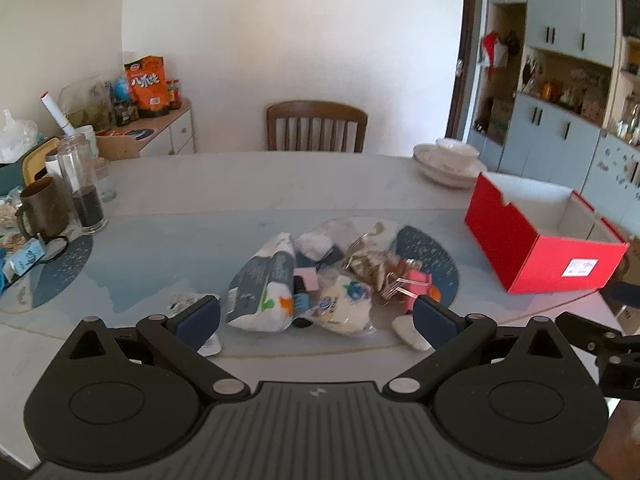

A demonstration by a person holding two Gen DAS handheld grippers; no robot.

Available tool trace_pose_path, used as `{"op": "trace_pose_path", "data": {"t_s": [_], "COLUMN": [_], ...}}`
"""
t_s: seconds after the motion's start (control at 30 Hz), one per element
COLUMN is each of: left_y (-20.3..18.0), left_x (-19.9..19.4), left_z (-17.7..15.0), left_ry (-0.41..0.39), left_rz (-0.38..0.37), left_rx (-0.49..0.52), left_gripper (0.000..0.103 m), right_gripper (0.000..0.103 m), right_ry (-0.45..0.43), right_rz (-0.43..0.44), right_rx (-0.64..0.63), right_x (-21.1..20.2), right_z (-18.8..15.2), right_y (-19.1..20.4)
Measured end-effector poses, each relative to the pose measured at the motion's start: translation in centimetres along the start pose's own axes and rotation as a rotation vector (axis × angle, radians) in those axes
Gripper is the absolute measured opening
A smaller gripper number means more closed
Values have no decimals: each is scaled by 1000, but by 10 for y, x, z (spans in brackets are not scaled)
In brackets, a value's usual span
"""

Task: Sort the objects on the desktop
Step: 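Reach the left gripper toward the white printed sachet while the right gripper approaches the white cloth pouch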

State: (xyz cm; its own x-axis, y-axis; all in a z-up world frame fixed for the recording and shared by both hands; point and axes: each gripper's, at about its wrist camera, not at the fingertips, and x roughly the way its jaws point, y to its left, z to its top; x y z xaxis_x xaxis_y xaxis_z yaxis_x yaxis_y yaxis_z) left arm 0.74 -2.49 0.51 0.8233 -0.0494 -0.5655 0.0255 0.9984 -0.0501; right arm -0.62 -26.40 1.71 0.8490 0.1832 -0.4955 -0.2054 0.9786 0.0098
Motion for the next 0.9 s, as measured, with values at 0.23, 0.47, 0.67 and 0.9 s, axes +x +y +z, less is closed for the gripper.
{"op": "trace_pose_path", "data": {"t_s": [0.23,0.47,0.67,0.9], "left_y": [0,8,27,70], "left_x": [0,5,23,65], "left_z": [-4,-5,-9,-10], "left_ry": [-26,-34,-25,38], "left_rz": [-9,33,80,140], "left_rx": [6,21,59,56], "left_gripper": [103,103,103,102], "right_gripper": [99,99,96,92], "right_ry": [-21,-22,7,64], "right_rz": [8,27,13,-21], "right_rx": [-16,-38,-52,-54], "right_x": [1,10,30,64], "right_z": [-2,-5,-9,-12], "right_y": [3,12,24,40]}}
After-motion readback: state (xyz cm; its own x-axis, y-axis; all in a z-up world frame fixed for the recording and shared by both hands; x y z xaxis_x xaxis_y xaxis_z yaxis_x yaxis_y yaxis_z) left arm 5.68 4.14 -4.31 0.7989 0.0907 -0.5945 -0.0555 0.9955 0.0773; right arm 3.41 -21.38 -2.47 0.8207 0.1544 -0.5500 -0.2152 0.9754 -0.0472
